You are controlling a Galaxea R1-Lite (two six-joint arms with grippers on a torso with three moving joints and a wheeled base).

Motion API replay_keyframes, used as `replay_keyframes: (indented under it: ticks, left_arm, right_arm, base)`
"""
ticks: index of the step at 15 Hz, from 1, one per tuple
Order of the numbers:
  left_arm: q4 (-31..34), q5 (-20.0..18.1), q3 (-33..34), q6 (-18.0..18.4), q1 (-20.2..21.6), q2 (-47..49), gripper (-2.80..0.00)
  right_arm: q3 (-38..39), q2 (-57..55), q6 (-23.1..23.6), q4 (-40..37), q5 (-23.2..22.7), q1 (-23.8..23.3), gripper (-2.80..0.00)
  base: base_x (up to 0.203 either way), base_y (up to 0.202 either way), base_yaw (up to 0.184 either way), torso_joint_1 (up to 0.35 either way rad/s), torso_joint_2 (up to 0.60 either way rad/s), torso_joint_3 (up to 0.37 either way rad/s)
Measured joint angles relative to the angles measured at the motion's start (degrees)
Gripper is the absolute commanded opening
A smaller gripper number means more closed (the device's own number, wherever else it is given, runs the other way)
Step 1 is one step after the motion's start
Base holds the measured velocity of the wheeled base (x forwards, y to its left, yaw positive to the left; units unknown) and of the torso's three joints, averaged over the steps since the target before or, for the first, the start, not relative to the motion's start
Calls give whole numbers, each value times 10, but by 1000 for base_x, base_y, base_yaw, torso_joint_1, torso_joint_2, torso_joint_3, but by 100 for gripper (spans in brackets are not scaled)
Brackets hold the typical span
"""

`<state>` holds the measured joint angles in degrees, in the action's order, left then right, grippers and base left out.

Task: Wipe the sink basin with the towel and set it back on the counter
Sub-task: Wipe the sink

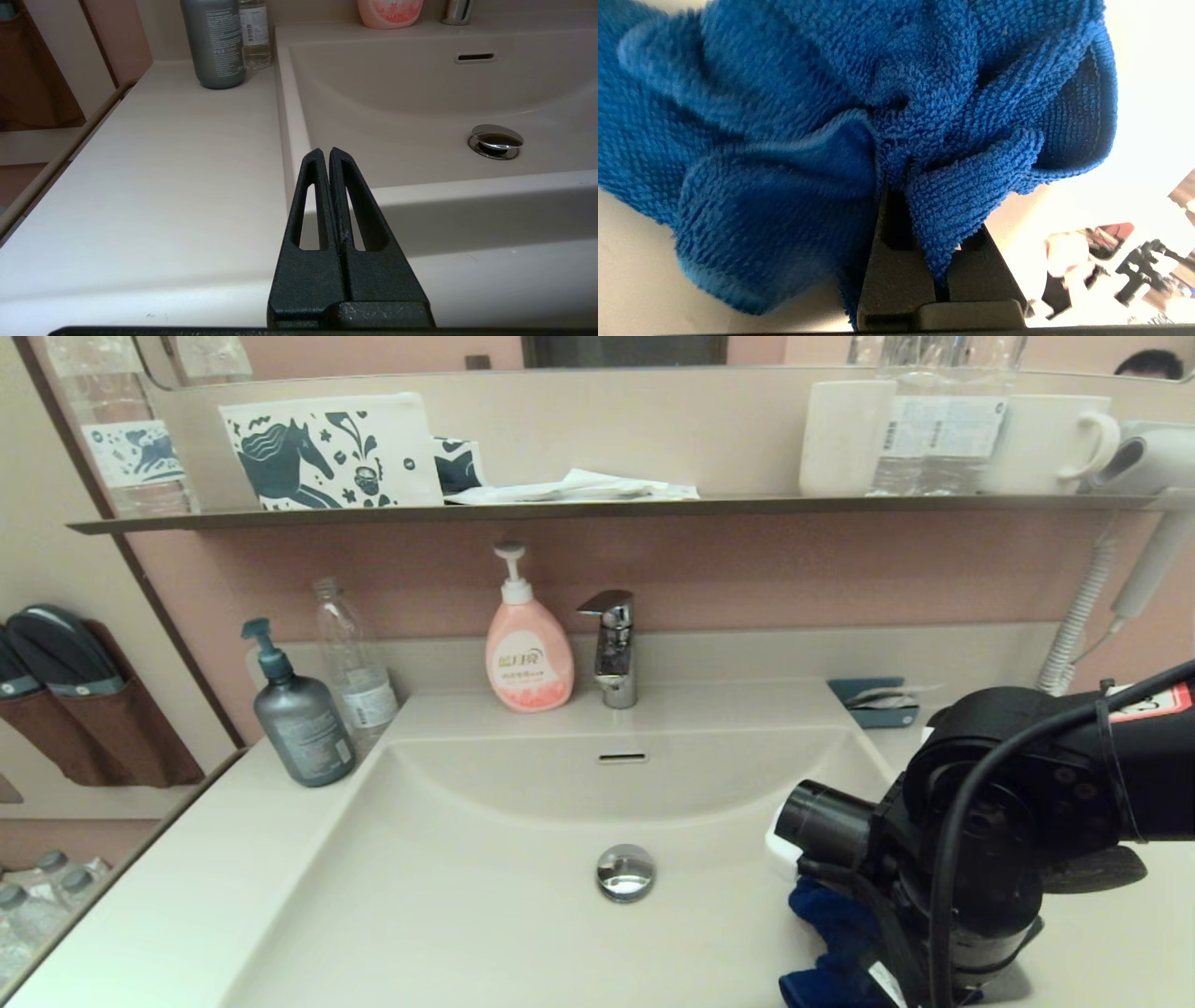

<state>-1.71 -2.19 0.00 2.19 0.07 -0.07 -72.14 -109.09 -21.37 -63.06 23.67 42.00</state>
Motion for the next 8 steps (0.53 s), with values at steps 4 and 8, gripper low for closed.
replay_keyframes:
  ticks: [4,8]
  left_arm:
    - [0,0,0,0,0,0,-280]
    - [0,0,0,0,0,0,-280]
  right_arm:
    - [-14,22,-1,-85,2,9,-280]
    - [-16,46,-1,-103,19,-17,-280]
  base:
    - [0,0,0,0,0,0]
    - [0,0,0,0,0,0]
